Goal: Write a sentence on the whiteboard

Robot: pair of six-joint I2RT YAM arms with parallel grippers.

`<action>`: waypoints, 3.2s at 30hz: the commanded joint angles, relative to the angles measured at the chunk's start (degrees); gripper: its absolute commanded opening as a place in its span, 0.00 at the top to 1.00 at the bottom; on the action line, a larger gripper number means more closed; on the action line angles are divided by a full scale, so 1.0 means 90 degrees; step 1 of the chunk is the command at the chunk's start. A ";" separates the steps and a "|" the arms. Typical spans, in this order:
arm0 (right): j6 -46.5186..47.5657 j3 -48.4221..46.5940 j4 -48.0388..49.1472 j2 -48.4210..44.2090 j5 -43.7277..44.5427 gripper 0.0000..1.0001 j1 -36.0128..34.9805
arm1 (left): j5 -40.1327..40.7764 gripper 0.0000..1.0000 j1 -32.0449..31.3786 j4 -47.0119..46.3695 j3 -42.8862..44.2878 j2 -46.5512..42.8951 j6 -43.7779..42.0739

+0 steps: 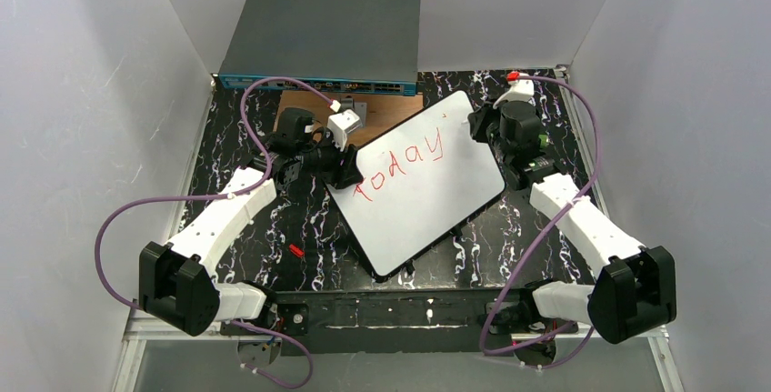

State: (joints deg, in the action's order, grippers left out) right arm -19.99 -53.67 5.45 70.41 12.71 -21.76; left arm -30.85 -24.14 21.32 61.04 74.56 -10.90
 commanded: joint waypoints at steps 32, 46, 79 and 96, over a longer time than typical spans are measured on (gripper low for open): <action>-0.0545 -0.0069 0.0589 0.0372 -0.0901 0.99 0.0103 | -0.0175 1.00 -0.0286 0.0512 0.0017 0.0021 -0.0722; -0.0494 0.0357 0.0400 0.0207 -0.0798 0.99 0.0075 | -0.0164 1.00 -0.0281 0.0511 0.0049 0.0040 -0.0728; -0.0206 0.0414 0.0093 0.0114 -0.0387 0.99 0.0250 | -0.0156 1.00 -0.0286 0.0600 0.0082 -0.0023 -0.0735; -0.0350 0.0644 -0.0098 -0.0040 -0.0691 0.99 0.0250 | -0.0163 1.00 -0.0288 0.0600 0.0105 -0.0041 -0.0733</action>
State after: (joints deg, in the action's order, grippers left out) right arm -22.55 -48.99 5.91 70.87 8.56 -19.51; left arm -29.85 -24.40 23.11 61.52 74.56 -10.41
